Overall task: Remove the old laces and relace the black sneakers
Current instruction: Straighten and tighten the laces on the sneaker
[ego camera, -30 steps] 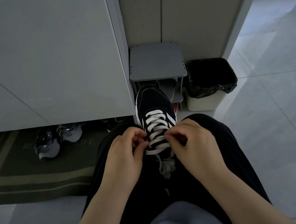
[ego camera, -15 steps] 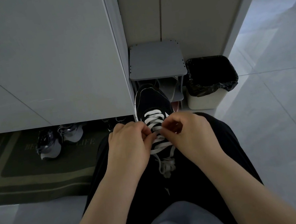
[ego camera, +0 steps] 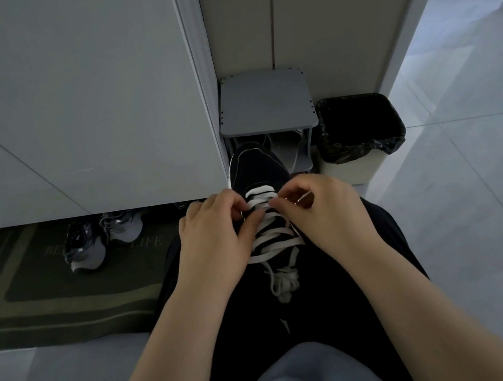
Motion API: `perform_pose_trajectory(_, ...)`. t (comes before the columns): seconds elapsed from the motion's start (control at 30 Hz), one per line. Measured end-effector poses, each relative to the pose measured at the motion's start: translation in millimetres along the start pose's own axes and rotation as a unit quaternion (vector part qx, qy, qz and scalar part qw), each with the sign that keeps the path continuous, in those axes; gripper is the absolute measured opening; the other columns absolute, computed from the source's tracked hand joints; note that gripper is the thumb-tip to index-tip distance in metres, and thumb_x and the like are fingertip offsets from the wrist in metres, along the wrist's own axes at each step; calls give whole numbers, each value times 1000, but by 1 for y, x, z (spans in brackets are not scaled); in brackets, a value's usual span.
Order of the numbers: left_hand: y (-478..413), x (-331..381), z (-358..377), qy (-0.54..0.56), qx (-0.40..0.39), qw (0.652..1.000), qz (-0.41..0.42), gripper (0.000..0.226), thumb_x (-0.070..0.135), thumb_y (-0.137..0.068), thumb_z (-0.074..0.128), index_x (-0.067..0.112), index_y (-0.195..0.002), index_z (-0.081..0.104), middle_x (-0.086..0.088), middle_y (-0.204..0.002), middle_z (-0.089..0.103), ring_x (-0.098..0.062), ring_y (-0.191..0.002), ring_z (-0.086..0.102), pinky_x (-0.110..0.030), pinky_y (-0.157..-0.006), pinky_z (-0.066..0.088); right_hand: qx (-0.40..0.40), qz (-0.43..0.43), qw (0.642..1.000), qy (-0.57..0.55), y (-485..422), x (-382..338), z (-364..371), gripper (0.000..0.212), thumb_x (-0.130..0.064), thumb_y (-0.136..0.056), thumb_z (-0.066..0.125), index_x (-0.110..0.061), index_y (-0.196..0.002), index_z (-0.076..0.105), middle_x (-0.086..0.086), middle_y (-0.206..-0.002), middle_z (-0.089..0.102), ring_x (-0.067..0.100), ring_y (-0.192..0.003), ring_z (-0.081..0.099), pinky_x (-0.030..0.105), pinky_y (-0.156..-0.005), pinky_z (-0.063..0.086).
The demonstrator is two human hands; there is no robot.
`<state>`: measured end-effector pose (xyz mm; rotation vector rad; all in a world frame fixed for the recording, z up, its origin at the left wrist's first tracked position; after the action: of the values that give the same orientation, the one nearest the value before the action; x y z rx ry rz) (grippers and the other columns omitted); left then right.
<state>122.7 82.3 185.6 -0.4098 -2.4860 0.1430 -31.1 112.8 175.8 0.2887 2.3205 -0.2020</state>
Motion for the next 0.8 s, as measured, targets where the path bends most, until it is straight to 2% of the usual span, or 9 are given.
perform_pose_trajectory(0.13, -4, 8, 5, -61, -8, 998, 22, 19, 43, -86, 58, 26, -82, 49, 13, -81, 53, -10, -85, 39, -24, -77, 25, -18, 18, 1000, -2, -6, -1, 8, 12, -34, -79, 71, -26, -87, 66, -14, -78, 64, 1, -72, 59, 21, -66, 50)
perform_pose_trajectory(0.33, -1, 0, 12, 5, -35, 999, 13, 15, 33, -88, 57, 22, -79, 52, 17, -69, 46, -12, -83, 43, -27, -77, 32, -9, -14, 1000, -15, -1, -3, 7, 3, -23, -82, 67, -25, -82, 70, -13, -73, 66, 0, -69, 60, 17, -66, 50)
perform_pose_trajectory(0.47, 2, -6, 13, 46, -56, 997, 6, 13, 31, -89, 56, 23, -80, 52, 18, -72, 49, -13, -85, 46, -31, -81, 38, -11, -25, 999, -34, 1, -2, 7, 5, -21, -81, 68, -24, -80, 71, -14, -70, 65, -1, -67, 61, 13, -64, 49)
perform_pose_trajectory(0.6, -7, 2, 8, 53, -42, 997, 25, 16, 40, -87, 54, 25, -84, 49, 16, -77, 50, -12, -84, 47, -33, -80, 40, -6, -26, 999, -37, -4, -1, 4, 3, -29, -82, 69, -27, -82, 69, -15, -74, 65, -2, -69, 61, 12, -63, 48)
perform_pose_trajectory(0.7, -21, 6, 7, -30, -50, 997, 41, 22, 47, -88, 50, 26, -87, 44, 12, -83, 47, -13, -86, 42, -27, -77, 31, 14, -39, 999, -1, -13, -4, 3, 16, -38, -82, 68, -24, -91, 68, -10, -88, 65, 3, -78, 61, 22, -70, 52)
perform_pose_trajectory(0.8, -27, 9, 12, -87, -73, 992, 54, 25, 48, -89, 48, 25, -85, 44, 8, -84, 45, -12, -86, 37, -26, -76, 27, 31, -59, 996, 53, -14, -9, 8, 16, -35, -84, 66, -21, -93, 68, -4, -92, 63, 11, -79, 60, 31, -71, 52)
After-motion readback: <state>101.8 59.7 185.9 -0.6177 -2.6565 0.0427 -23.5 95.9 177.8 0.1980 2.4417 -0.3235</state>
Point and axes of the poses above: each hand's wrist, its own y-axis away from the middle knuckle, its own z-axis out of the palm, x = y × z, the point moved 9 cm from there along -y, towards the middle knuckle
